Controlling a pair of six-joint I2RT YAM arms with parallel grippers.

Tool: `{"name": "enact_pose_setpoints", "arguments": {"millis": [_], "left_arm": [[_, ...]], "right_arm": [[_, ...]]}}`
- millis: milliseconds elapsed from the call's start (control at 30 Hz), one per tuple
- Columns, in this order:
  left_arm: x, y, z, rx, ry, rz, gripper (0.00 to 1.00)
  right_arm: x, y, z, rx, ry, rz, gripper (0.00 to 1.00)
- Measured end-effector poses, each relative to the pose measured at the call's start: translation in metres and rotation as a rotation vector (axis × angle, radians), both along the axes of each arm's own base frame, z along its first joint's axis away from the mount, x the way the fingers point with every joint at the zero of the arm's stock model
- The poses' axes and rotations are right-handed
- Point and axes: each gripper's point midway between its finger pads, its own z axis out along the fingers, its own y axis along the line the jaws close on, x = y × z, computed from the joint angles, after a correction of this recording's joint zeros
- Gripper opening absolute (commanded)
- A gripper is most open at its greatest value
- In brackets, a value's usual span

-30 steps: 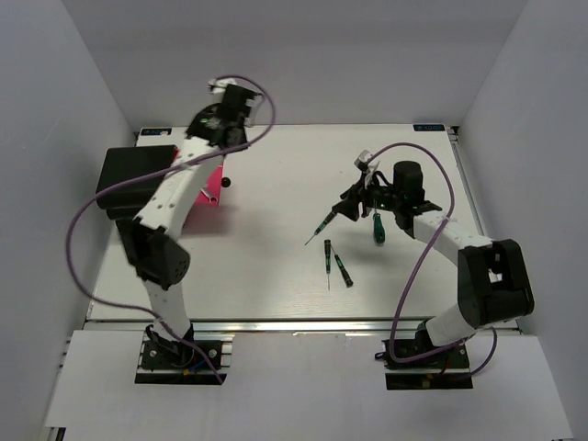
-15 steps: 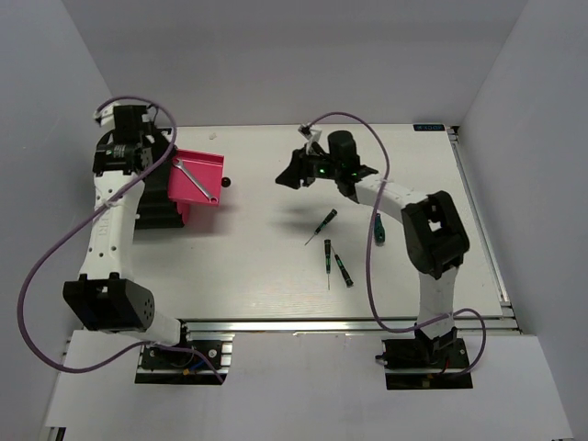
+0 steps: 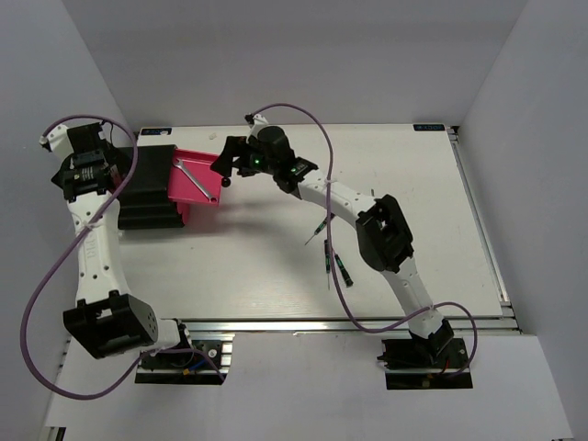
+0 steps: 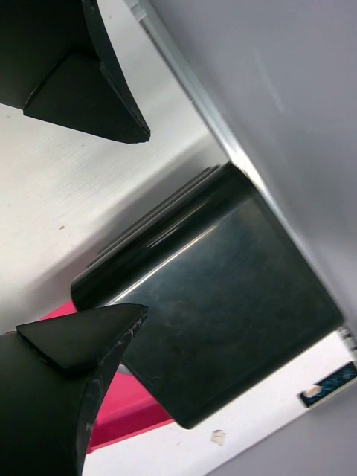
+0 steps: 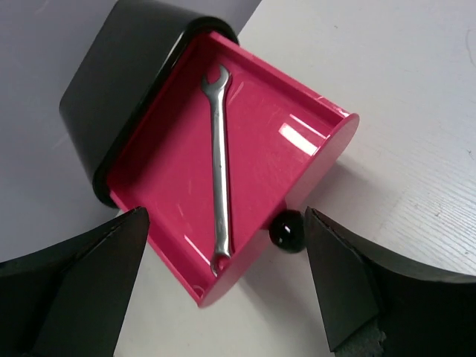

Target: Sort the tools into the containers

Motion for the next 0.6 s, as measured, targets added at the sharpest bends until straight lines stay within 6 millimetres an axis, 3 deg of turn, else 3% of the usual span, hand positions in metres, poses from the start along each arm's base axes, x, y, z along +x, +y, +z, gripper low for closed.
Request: {"name": "enact_pose_setpoints", "arguments": {"millis": [100, 267, 467, 600], "left_arm": [[-0.006, 0.008, 0.012, 0.038, -0.03, 0.021, 0.98], [-0.011, 0.014, 0.022, 0.08, -0.048, 0.038, 0.98], [-0.011, 0.017, 0.016, 0.093, -0.037, 0.049, 0.98], [-0.012, 0.018, 0.01, 0.096, -0.02, 0.054, 0.98]], "right_arm": [[0.007, 0.008, -0.002, -0.001, 0.015, -0.063, 0.89], [0.023, 0.008, -0.026, -0.056, 0.032, -0.173, 0.89], [0.032, 0.01, -0.059, -0.115, 0.043, -0.231, 0.89], [0.03, 0.017, -0.071, -0.137, 0.03, -0.24, 0.89]]}}
